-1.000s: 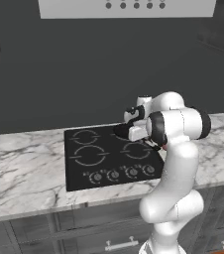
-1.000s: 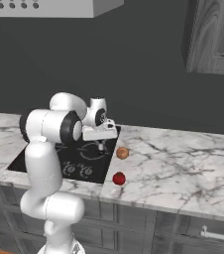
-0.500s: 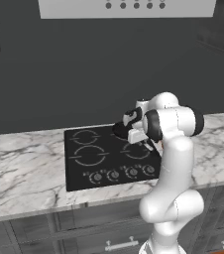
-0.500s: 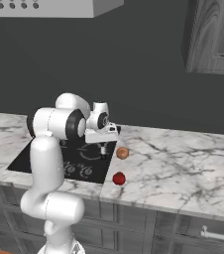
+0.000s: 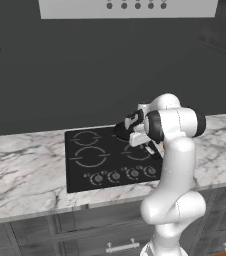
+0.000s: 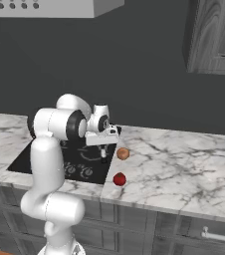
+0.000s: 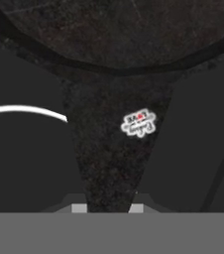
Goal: Place the pan on the rear right burner on the stove. Then place the tomato and the onion in the pan and turn on the rear right burner.
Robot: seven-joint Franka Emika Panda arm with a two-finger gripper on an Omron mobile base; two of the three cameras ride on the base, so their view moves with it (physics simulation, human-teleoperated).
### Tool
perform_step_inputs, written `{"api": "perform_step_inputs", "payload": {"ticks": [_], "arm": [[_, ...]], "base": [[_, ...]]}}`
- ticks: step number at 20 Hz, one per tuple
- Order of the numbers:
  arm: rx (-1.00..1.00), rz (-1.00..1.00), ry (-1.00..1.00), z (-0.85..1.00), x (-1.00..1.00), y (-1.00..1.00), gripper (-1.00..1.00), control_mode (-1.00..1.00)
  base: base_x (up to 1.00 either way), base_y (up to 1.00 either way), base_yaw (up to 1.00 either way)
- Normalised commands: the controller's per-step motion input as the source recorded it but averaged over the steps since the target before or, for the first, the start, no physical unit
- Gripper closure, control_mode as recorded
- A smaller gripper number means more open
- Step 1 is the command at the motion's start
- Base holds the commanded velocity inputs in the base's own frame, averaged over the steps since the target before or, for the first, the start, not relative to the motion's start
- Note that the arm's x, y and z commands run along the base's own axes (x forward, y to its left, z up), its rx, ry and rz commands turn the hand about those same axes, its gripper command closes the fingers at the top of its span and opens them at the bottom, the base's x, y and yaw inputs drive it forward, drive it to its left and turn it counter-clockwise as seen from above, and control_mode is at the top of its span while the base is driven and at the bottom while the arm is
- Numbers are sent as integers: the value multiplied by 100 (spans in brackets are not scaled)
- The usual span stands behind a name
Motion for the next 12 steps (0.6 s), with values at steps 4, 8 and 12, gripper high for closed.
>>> {"api": "perform_step_inputs", "payload": {"ticks": [4,8,12], "arm": [[0,0,0,-17,0,0,-100,-100],[0,0,-3,-2,-30,-1,-100,-100],[0,0,-17,33,-55,0,-100,-100]], "base": [[0,0,0],[0,0,0],[0,0,0]]}}
